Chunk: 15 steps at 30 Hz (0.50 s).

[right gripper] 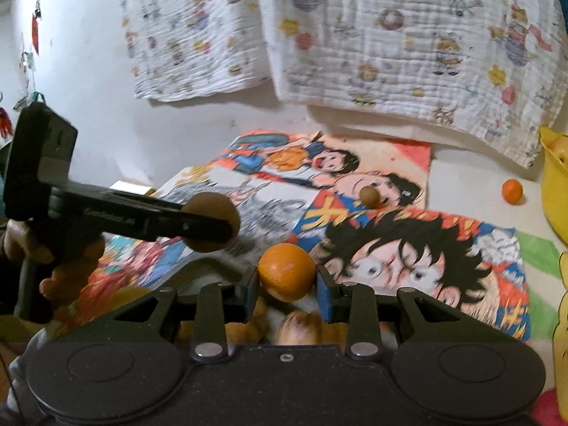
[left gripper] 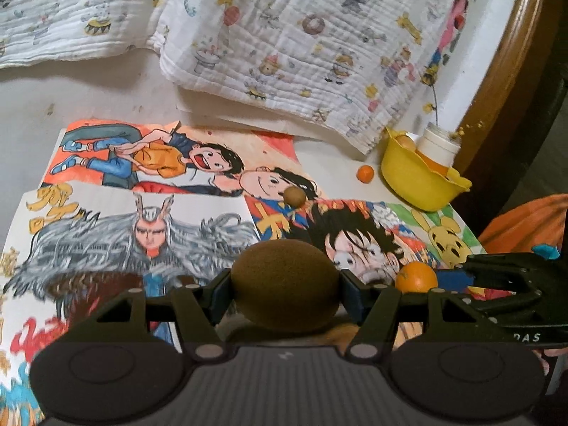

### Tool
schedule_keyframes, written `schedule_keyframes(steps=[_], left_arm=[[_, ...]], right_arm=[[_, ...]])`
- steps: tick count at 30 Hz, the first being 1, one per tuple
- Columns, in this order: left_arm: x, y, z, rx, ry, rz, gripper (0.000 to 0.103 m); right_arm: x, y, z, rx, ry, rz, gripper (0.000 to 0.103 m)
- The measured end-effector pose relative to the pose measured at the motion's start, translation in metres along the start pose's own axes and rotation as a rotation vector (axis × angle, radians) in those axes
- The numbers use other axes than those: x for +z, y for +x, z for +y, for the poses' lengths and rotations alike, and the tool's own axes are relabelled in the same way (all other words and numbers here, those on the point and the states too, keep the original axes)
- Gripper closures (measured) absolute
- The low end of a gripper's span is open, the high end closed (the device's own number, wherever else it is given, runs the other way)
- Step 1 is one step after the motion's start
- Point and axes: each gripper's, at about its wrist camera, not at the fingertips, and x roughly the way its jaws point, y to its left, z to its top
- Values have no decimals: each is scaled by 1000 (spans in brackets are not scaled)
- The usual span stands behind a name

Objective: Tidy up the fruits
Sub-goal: 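Carry the mandarin with the right tool while the left tool carries the kiwi over the tray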

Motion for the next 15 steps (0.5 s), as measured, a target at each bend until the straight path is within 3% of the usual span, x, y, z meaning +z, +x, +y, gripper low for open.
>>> schedule_keyframes(steps=[15], left_arm=[[-31,-17,-15,14,73,39,36]], right_arm=[[-32,-15,20,37,20,85,67]])
